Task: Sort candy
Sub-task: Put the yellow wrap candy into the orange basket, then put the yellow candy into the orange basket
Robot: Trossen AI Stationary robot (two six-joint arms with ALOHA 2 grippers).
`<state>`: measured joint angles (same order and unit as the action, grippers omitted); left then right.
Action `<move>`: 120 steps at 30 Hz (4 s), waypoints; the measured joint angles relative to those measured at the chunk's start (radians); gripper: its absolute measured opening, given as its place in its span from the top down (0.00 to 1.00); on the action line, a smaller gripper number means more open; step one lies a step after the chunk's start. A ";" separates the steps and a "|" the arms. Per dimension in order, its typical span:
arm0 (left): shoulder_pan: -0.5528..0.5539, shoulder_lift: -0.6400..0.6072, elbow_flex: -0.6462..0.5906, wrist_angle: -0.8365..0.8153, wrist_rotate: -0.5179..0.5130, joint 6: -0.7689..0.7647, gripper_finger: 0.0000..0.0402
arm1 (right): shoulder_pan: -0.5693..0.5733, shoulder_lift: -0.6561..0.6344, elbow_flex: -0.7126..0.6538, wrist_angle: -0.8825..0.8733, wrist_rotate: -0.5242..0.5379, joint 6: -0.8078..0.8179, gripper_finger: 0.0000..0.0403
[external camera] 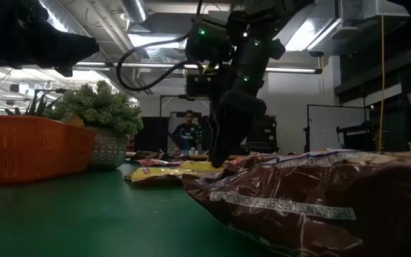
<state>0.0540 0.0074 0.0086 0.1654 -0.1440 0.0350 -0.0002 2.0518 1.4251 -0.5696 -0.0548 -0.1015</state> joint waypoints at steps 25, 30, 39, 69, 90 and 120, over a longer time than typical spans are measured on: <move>0.000 0.000 0.000 0.000 0.000 0.000 0.76 | 0.000 0.000 -0.031 0.020 -0.027 0.000 0.57; 0.000 0.000 0.000 0.000 0.000 0.000 0.76 | 0.000 0.001 -0.004 0.018 -0.028 -0.001 0.60; 0.000 0.000 0.000 0.000 0.000 0.000 0.76 | 0.000 0.001 0.056 0.019 -0.096 -0.001 0.62; 0.000 0.000 0.000 0.000 -0.001 0.001 0.76 | 0.041 0.049 0.246 0.498 -0.296 -0.011 0.62; 0.000 0.000 0.001 0.002 -0.004 0.001 0.76 | 0.105 0.194 0.245 0.916 -0.268 -0.009 0.62; 0.000 0.000 0.000 0.000 -0.004 0.000 0.76 | 0.105 0.067 0.246 0.389 -0.119 -0.008 0.26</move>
<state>0.0540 0.0074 0.0090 0.1658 -0.1482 0.0355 0.1043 2.1190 1.6711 -0.1806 -0.1738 -0.1096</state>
